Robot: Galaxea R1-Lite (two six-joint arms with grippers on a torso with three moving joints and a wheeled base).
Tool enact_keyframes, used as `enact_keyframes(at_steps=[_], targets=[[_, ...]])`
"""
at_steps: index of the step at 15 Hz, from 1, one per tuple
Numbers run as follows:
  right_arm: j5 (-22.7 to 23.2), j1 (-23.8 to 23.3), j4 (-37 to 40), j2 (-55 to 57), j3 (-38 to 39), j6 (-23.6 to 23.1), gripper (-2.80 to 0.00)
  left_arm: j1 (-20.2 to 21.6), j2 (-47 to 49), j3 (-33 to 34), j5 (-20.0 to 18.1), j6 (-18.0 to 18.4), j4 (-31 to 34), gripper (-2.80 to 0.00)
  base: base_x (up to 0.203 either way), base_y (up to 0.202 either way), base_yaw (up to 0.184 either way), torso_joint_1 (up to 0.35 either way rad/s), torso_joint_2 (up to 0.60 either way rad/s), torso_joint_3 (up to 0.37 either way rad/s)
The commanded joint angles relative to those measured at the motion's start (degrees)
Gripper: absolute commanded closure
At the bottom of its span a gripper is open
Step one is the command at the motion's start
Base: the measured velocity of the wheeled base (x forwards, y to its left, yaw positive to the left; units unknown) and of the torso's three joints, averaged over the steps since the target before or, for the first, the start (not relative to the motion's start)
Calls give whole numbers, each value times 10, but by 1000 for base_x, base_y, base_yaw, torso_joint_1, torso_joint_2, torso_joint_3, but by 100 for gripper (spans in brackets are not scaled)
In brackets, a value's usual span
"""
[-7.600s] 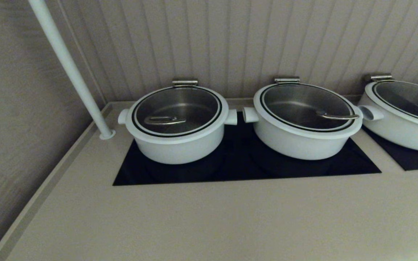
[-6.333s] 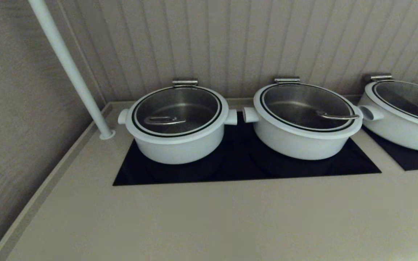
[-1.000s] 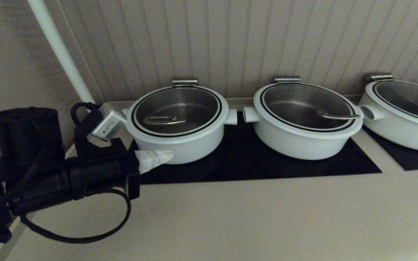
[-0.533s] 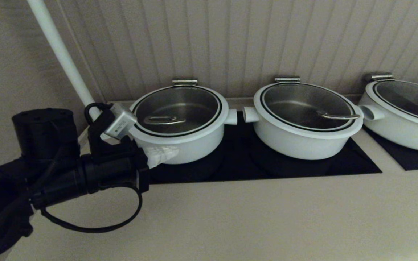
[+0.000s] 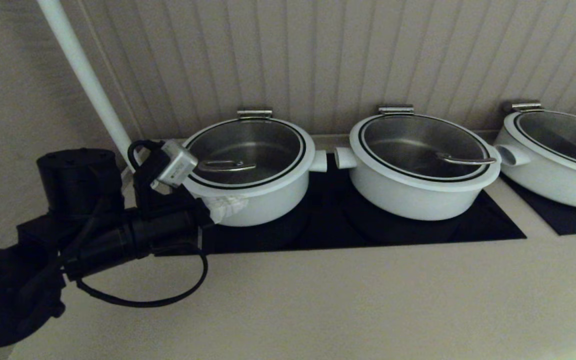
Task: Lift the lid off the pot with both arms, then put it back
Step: Open the food pot lid a small opening with the left arm
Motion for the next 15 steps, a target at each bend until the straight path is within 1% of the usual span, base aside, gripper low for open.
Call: enact_keyframes(at_steps=[1,3,6,11,15], targets=[[0,0,0,1,0,0,0,0,8,-3,-1,1,-3,0,0,0,0,0,0,0],[0,0,0,1,0,0,0,1,13,-3,0,1,-4,0,0,0,0,0,0,0],[0,0,0,1,0,0,0,0,21,-10,34,1,-4,0,0,0,0,0,0,0],[0,0,0,1,0,0,0,3,31,-25,47,1,-4,0,0,0,0,0,0,0],[0,0,0,1,0,0,0,3,44,-43,73,1,-5,0,0,0,0,0,0,0]])
